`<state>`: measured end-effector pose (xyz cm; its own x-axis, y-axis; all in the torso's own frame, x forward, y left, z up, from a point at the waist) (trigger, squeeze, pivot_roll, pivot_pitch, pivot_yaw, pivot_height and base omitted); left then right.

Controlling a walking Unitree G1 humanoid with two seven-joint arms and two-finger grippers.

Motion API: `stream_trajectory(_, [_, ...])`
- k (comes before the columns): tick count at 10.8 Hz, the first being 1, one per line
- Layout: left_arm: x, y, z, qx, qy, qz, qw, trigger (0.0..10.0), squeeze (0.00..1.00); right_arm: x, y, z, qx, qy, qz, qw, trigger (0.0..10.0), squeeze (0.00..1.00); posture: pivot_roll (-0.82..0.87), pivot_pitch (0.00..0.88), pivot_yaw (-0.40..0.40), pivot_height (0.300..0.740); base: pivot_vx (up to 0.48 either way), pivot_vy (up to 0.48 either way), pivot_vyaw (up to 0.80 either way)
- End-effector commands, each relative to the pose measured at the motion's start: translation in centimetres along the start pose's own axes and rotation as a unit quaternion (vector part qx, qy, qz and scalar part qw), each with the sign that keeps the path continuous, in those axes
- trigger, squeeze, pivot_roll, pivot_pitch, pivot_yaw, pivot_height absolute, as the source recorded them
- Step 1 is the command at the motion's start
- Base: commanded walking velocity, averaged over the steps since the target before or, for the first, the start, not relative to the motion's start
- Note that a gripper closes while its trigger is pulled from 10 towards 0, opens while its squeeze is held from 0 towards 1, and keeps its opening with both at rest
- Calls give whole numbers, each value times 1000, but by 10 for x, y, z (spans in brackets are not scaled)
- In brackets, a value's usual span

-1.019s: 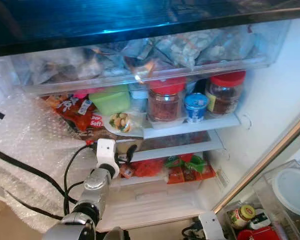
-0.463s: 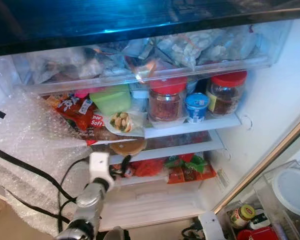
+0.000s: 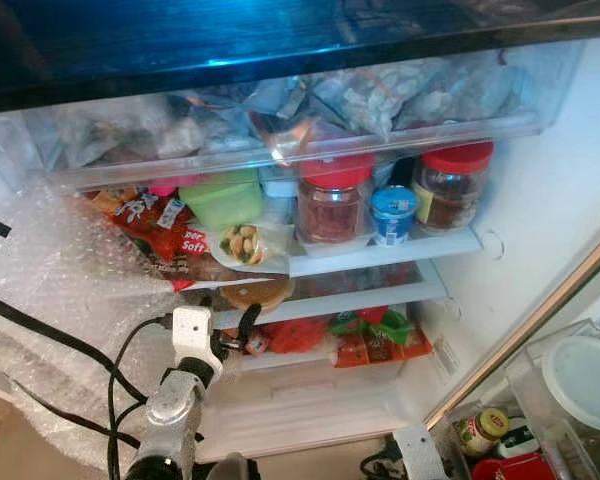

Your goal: Restocking fridge

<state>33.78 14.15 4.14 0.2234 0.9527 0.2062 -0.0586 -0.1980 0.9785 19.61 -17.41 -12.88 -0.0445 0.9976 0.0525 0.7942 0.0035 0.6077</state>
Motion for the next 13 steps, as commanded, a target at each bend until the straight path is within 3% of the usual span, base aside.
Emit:
stream_trajectory(1, [-5,3,-2,-6,-13,15,1000,10000,0,-1,-16,-4,23,3,-2,1000,10000,0,-76,76,46,670,0,0,0])
stream_trajectory(6, [-13,8,-20,-9,-15,20,1000,10000,0,10,-14,-2,23,12,-8,1000,10000,0,-66,66,49,670,0,0,0])
stream_trajectory(10, [-14,4,-23,7,-20,20,1000,10000,0,12,-6,2,22,12,-8,1000,10000,0,-68,49,52,670,0,0,0])
stream_trajectory(13, [-15,4,-24,9,-21,20,1000,10000,0,11,-6,2,25,12,-9,1000,10000,0,-67,34,54,670,-249,0,0])
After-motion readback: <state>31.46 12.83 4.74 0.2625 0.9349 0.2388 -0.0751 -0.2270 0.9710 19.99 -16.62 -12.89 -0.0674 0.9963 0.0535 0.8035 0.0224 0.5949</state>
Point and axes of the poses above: a point about 5 cm out from each wrist's last joint towards the gripper, its own z axis pointing out of the wrist towards the gripper, its own y axis along the axis of the wrist's last joint, x = y × z, the point moved 5 cm from there along z, pointing out of the wrist towards the gripper, and after that the axes turned 15 degrees about z, right-handed, at the moved point
